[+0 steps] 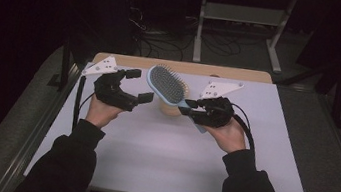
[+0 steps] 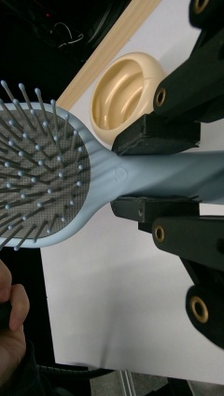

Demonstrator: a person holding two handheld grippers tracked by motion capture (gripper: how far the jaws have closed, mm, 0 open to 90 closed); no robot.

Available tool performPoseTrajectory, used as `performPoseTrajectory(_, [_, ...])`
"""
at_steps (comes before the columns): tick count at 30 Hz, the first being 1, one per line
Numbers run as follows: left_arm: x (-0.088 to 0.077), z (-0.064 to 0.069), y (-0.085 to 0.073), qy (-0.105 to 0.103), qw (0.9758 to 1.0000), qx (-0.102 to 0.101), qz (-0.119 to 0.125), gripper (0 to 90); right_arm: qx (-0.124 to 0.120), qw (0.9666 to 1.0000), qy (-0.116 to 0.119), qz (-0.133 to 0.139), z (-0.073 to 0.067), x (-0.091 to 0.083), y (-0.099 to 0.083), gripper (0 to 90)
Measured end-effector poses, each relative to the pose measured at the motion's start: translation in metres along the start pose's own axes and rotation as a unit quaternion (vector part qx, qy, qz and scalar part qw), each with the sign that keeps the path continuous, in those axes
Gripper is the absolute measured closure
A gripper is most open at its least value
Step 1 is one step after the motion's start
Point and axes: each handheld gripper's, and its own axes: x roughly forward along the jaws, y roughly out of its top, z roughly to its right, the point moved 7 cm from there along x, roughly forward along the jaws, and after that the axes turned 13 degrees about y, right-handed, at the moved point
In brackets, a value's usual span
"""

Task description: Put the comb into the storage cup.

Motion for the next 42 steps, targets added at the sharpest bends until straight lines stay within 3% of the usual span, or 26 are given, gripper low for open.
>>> performPoseTrajectory(10, [0.01,0.0,0.004,-0.003,0.9995,-0.033,-0.002,0.0,-0.005,0.9999,-0.009,0.004,0.0,0.007,0.001,68.6])
performPoseTrajectory(21, [0.024,0.011,0.012,-0.009,0.9993,-0.035,-0.009,7.1,-0.014,0.9996,-0.024,0.007,0.0,0.009,0.002,68.6])
performPoseTrajectory(28, [0.031,0.015,0.013,-0.012,0.9987,-0.045,-0.018,15.8,-0.015,0.9993,-0.032,0.013,0.001,0.009,0.003,68.6])
performPoseTrajectory(42, [0.038,0.015,0.014,-0.018,0.9946,-0.1,-0.02,34.7,-0.016,0.9987,-0.044,0.021,0.003,0.011,0.002,68.6])
